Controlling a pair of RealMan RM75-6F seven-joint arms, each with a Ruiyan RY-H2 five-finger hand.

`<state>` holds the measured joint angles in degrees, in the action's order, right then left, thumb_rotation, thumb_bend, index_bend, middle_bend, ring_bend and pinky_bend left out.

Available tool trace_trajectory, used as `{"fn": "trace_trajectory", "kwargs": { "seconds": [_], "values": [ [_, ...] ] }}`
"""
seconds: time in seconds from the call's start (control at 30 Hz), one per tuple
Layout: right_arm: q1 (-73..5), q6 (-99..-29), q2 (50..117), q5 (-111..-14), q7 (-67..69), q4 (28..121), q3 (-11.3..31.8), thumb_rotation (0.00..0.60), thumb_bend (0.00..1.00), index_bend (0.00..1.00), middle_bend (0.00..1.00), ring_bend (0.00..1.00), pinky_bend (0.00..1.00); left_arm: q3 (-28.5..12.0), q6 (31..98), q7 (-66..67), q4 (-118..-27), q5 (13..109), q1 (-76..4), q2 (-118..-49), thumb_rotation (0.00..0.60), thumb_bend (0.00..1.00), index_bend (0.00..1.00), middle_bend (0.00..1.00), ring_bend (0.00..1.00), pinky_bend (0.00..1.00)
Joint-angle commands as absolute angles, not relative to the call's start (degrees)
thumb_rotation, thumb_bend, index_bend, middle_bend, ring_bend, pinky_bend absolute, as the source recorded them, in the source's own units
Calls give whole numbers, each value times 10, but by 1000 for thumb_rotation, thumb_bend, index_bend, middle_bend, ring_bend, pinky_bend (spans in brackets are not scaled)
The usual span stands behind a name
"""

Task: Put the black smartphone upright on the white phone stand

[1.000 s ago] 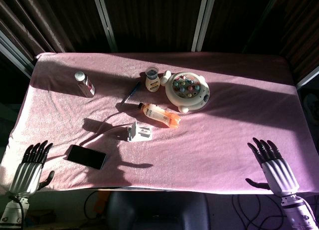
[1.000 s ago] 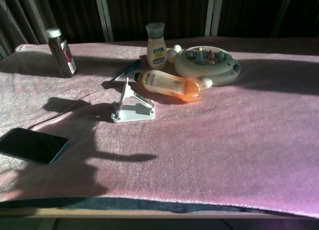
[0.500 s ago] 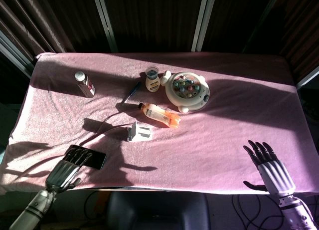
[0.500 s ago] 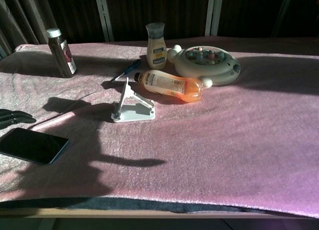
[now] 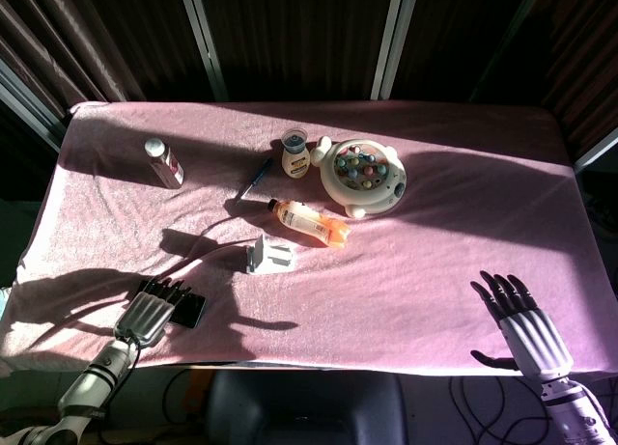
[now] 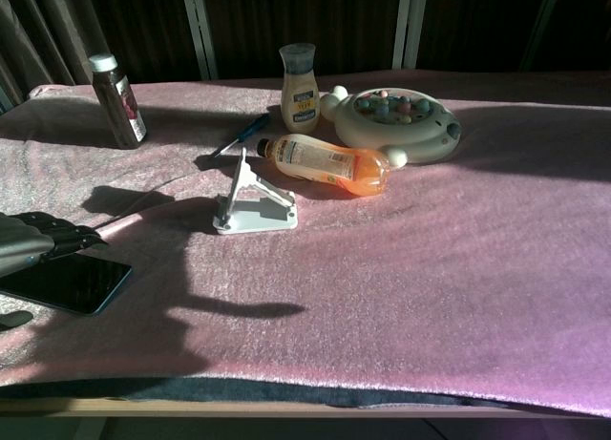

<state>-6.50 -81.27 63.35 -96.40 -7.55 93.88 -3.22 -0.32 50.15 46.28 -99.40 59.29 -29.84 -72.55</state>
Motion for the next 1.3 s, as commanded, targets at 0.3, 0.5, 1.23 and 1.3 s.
{"fn": "trace_trajectory", "kwargs": {
  "seconds": [0.3,0.5,1.23,1.3],
  "values": [
    [-64,-815,631,-966,-71,938,-33,600,177,0,0,0,23,14,513,468,-969,560,-326,-746,600,345,166,133,0,0],
    [-63,-819,629,-965,-68,939,-32,600,177,0,0,0,23,23,514,451,-949,557,-331,-755,600,347,241,189,1,0],
    [-64,-819,628,-968,-66,938,-33,600,177,0,0,0,23,28,582,299,-909,694,-315,-762,600,377,866,1000,582,4],
    [-63,-819,628,-969,-65,938,-33,600,177,0,0,0,23,27,606,257,-905,729,-306,-756,600,379,869,1000,597,11]
  ]
}}
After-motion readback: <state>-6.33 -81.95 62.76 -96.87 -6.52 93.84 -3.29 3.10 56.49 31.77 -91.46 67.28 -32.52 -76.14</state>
